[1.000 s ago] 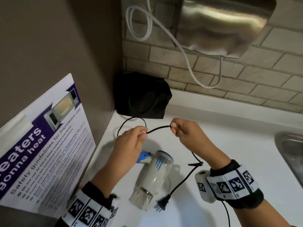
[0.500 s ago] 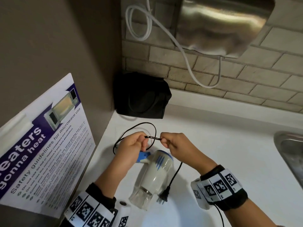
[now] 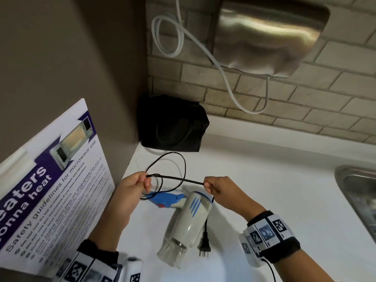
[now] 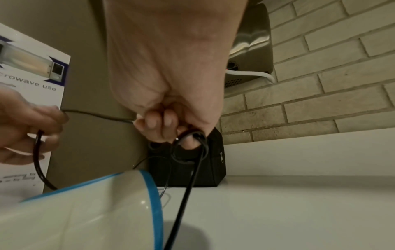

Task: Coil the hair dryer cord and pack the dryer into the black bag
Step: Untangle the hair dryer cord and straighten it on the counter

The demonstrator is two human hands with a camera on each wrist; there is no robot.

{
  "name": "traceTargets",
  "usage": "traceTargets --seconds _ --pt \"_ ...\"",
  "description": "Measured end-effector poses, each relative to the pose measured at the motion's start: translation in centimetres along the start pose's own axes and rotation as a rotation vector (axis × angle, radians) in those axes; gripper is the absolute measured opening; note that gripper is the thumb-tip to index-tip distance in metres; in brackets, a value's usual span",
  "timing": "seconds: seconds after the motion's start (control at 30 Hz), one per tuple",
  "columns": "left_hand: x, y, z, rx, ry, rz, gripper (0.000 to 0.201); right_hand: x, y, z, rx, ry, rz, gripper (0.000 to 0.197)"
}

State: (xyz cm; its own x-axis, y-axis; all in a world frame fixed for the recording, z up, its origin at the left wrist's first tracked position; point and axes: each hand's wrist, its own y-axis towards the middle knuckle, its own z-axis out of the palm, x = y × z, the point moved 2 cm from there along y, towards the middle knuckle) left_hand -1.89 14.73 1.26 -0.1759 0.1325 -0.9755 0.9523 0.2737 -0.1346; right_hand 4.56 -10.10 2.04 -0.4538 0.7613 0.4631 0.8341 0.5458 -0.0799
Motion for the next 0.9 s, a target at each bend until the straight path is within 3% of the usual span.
traceTargets --seconds 0.1,0.13,0.2,0.27,0.37,0.47,0.53,0.63,0.73,0.9 --pt "0.1 0.0 0.3 -0.061 0.624 0.181 0.032 0.1 -0.3 -0.5 -0.012 -0.047 -0.004 0.028" --pt "-0.5 -0.5 1.1 -0.069 0.85 0.23 0.037 0.6 -0.4 -0.8 -0.011 -0.052 -0.019 0.028" --pt "-1.8 -1.7 3.7 -0.046 1.018 0.381 0.047 2.2 -0.6 -1.3 -0.008 -0.056 -0.076 0.027" --pt "-3.3 -3.0 7.0 0.062 0.959 0.491 0.033 3.7 -0.6 -1.8 -0.022 -0.05 -0.128 0.024" --pt "-3.0 -3.2 8.6 0.168 0.692 0.432 0.017 4.2 -0.8 -2.6 -0.097 0.095 -0.128 0.019" --pt "-3.1 -2.7 7.1 0.135 0.336 0.343 0.039 2.7 -1.7 -3.0 -0.141 0.48 0.003 0.022" --pt "-3.4 -2.5 6.2 0.11 0.22 0.264 0.038 1.9 -2.5 -2.5 -0.034 0.668 0.093 0.027" --pt "-3.1 -2.0 5.4 0.099 0.058 0.16 0.03 1.7 -3.4 -1.0 0.118 0.753 0.062 0.028" --pt "-2.3 -1.7 4.8 0.141 0.022 0.132 0.03 2.0 -3.7 -0.8 0.113 0.833 0.069 0.033" --pt "-1.3 -1.5 4.6 0.191 0.154 0.164 0.027 1.9 -3.9 -1.5 -0.065 0.818 0.167 0.032"
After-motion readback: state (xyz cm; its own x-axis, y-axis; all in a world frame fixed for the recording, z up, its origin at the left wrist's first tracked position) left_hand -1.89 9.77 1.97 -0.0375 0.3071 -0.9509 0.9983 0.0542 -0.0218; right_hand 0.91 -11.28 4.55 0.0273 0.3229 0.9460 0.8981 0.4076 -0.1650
